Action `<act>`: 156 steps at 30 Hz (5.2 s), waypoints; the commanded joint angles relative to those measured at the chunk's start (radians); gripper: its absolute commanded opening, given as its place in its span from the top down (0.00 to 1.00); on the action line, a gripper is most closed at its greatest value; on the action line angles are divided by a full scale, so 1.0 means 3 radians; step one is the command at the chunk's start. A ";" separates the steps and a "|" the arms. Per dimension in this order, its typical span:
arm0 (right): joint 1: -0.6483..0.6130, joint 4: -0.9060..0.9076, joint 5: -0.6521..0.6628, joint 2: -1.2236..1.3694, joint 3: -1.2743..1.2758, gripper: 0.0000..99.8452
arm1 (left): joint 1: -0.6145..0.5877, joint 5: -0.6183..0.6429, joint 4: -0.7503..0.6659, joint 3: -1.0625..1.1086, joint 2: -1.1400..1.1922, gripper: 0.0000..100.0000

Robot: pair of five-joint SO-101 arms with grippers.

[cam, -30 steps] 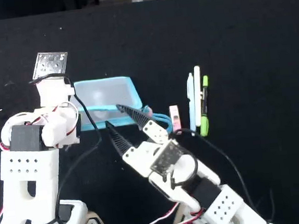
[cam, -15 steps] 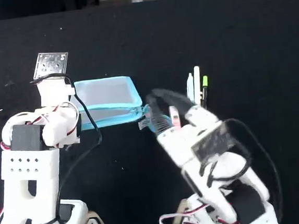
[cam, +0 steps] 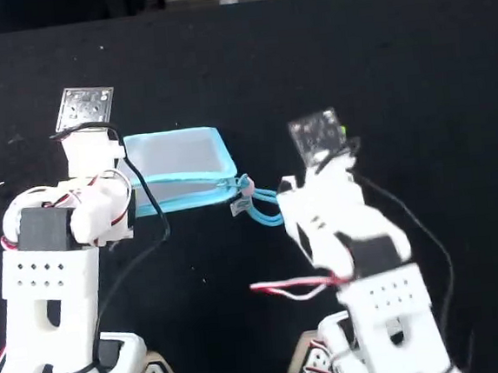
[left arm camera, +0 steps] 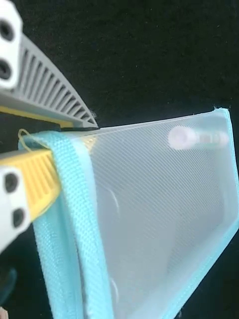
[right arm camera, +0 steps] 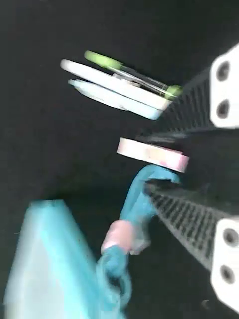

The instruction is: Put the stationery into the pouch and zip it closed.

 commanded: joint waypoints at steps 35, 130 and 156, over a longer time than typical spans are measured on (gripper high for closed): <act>0.0225 0.0041 -0.0547 0.4350 -0.2411 0.89 | 0.0013 0.0036 0.0082 -0.0003 -0.0010 0.97; 0.2501 0.0644 0.1488 0.4416 -0.2887 0.89 | 0.0013 0.0036 0.0077 0.0003 -0.0010 0.97; 0.2496 0.0527 0.1493 0.4248 -0.2713 0.99 | 0.0013 0.0036 0.0087 0.0003 -0.0010 0.97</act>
